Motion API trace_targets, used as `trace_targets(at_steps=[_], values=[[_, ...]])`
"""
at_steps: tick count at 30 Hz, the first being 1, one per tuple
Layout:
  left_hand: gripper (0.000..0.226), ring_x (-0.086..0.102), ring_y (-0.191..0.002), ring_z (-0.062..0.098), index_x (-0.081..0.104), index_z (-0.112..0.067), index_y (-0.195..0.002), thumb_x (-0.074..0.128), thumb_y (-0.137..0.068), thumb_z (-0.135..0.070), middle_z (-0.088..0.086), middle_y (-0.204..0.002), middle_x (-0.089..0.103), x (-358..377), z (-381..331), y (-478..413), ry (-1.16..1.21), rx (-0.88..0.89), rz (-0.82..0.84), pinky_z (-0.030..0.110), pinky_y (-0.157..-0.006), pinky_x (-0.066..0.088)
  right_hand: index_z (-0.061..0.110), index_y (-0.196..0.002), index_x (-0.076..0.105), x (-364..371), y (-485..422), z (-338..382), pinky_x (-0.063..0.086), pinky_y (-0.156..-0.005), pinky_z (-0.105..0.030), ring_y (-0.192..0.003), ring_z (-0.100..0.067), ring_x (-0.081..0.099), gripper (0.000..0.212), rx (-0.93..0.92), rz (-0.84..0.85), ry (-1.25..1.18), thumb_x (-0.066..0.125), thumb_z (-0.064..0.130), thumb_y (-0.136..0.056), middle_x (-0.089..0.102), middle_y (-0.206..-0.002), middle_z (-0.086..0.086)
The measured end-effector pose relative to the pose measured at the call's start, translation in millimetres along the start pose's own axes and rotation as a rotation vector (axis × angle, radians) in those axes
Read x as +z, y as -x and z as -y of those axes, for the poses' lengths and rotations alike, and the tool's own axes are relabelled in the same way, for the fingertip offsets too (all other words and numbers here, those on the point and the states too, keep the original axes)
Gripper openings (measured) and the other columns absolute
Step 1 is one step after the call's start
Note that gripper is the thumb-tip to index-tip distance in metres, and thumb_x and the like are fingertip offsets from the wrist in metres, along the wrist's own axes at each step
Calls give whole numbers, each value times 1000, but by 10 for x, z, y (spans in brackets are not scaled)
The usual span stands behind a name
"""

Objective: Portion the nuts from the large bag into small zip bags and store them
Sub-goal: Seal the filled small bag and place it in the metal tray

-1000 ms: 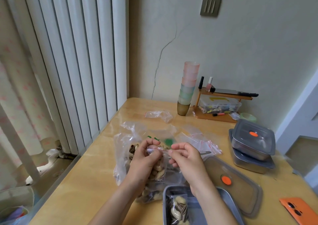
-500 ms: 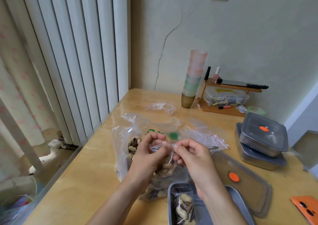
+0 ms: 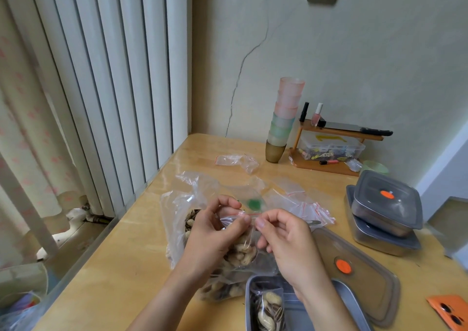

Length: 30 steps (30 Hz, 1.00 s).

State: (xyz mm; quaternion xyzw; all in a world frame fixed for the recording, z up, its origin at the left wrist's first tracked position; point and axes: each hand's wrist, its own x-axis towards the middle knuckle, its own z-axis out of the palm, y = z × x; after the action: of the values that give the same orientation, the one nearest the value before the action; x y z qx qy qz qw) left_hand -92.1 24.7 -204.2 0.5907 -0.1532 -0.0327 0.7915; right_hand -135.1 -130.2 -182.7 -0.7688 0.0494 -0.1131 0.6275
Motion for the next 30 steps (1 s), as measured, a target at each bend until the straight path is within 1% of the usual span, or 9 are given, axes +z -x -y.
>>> trace_targets(at_steps=[5,8,12,17,20,22,25,27,30], values=[[23,61,-65,10,66,-20,-101,82,-86,-18,6,-86,72,4,-27,23,-32,19,-6,19,-58,47,21,-89,70,-1,-4,-48,51,-71,-43,-62,-13,61,14,-36,2,96,63,19,-102,66,-62,-3],[21,61,-63,10,64,-16,-103,78,-89,-8,6,-84,72,4,-32,31,-3,4,-14,18,-58,47,24,-90,69,5,0,-47,53,-74,-49,-63,-14,63,15,-65,6,141,62,21,-102,67,-64,-3],[21,62,-67,13,66,-25,-97,80,-83,-18,8,-85,73,-1,-39,29,-16,-7,-3,24,-61,50,25,-87,68,-13,11,-36,56,-74,-44,-66,-13,67,13,-107,-7,203,65,22,-100,69,-68,-1],[23,59,-64,12,66,-24,-99,79,-80,-20,6,-84,70,1,-36,43,-3,-30,0,24,-60,49,21,-84,67,-8,12,-23,54,-68,-34,-64,-12,67,15,-109,-1,179,67,18,-98,68,-66,1],[21,59,-64,8,66,-24,-99,78,-82,-19,5,-84,69,16,-34,54,-22,-23,4,22,-60,49,21,-82,66,2,10,-30,52,-66,-34,-63,-12,67,16,-118,-2,164,68,17,-97,66,-65,1],[22,61,-68,9,67,-26,-100,77,-83,-19,5,-87,70,20,-22,59,-54,-9,6,24,-64,50,22,-80,64,7,9,-32,51,-65,-35,-61,-12,66,18,-129,-3,159,68,17,-97,65,-63,1],[25,65,-84,16,66,-27,-104,80,-86,-17,8,-93,73,23,-7,67,-95,14,8,36,-77,53,25,-77,63,18,11,-26,50,-63,-36,-60,-17,64,23,-166,10,161,69,15,-96,64,-63,-1],[26,66,-88,15,66,-28,-103,80,-84,-19,7,-92,73,37,-18,69,-102,25,-6,37,-83,52,25,-77,62,23,14,-26,51,-61,-41,-62,-27,63,23,-196,10,173,69,14,-96,63,-64,-3],[25,67,-89,13,65,-30,-101,80,-81,-22,4,-89,72,59,-33,70,-114,43,-27,37,-88,51,24,-78,62,27,15,-38,51,-61,-46,-63,-33,62,21,-217,-6,193,69,14,-95,61,-61,-4]])
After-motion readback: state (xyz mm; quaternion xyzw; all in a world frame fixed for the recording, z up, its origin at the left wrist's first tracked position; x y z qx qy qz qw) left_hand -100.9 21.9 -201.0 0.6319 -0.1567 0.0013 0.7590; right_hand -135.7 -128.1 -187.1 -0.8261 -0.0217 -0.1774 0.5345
